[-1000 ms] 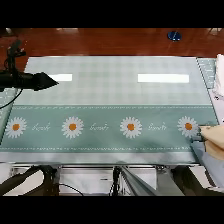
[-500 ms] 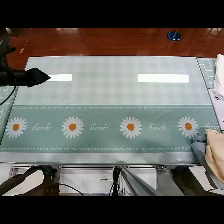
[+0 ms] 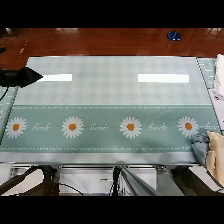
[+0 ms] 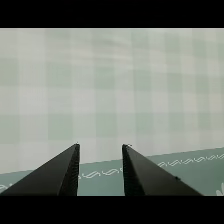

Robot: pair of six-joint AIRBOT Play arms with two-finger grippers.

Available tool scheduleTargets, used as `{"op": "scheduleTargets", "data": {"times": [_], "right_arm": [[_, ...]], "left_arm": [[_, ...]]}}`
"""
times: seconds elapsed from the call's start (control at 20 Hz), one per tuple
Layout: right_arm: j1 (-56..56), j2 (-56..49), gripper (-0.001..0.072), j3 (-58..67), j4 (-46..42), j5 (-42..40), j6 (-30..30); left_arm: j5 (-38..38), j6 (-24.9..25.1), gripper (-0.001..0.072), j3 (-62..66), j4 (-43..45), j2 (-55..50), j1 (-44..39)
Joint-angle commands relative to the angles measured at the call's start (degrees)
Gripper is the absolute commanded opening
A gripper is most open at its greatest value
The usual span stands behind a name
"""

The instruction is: Fold the shirts.

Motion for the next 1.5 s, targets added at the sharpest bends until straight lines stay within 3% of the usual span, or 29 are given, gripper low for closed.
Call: {"op": "scheduleTargets", "data": {"times": [0.0,0.1,0.2,0.25,0.35,0.45,0.55,0.6,0.7,0.9,1.0,1.15,1.2,1.25,1.45], "right_arm": [[4.9,-0.7,0.0400,5.2,-2.6,-10.0,-0.2],[15.1,-2.4,0.0361,16.9,7.0,-23.6,-0.2],[27.1,-7.7,0.0368,31.3,29.9,-39.0,-0.7],[34.2,-12.4,0.0368,39.2,42.7,-40.6,-2.7],[48.8,-22.2,0.0367,51.7,55.2,-32.8,-5.2],[62.7,-29.6,0.0367,56.6,53.6,-18.8,-6.4],[74.4,-34.4,0.0365,56.5,45.4,-3.8,-8.6],[79.1,-36.2,0.0365,55.7,40.3,0.8,-8.7],[84.6,-37.0,0.0366,51.8,37.1,1.5,-7.7],[86.6,-37.0,0.0367,41.3,37.9,4.9,-4.7],[86.7,-36.2,0.0367,37.5,38.6,4.3,-5.0],[86.7,-33.6,0.0368,35.0,42.1,-3.4,-4.9],[86.7,-32.9,0.0384,35.0,43.4,-6.3,-5.2],[86.7,-32.4,0.0462,35.0,44.3,-9.3,-5.2],[86.7,-32.2,0.0463,35.0,44.6,-16.1,-5.2]], "left_arm": [[1.8,0.0,0.0343,0.1,-0.3,0.0,-0.1],[5.1,4.6,0.0343,1.5,-1.0,-0.2,-1.4],[8.3,9.4,0.0343,5.4,-1.0,-0.6,-4.3],[9.7,9.4,0.0343,8.3,-1.0,-1.2,-6.4],[10.3,8.6,0.0342,14.7,0.3,-3.2,-12.0],[7.6,1.2,0.0342,20.0,11.6,-6.1,-19.5],[1.8,-9.6,0.0341,22.3,27.2,-9.2,-26.8],[-1.7,-12.4,0.0339,22.2,33.2,-10.9,-30.1],[-9.1,-14.1,0.0338,22.2,39.2,-14.9,-34.6],[-18.6,-16.5,0.0339,22.2,39.5,-20.9,-37.3],[-18.6,-17.3,0.0339,22.2,39.5,-21.8,-37.2],[-14.3,-17.8,0.0353,21.6,37.2,-21.9,-37.0],[-11.9,-18.3,0.0461,21.0,35.7,-21.9,-37.0],[-9.9,-18.4,0.0530,20.4,34.9,-21.9,-37.0],[-7.7,-18.1,0.0533,18.5,34.8,-22.3,-36.8]]}}
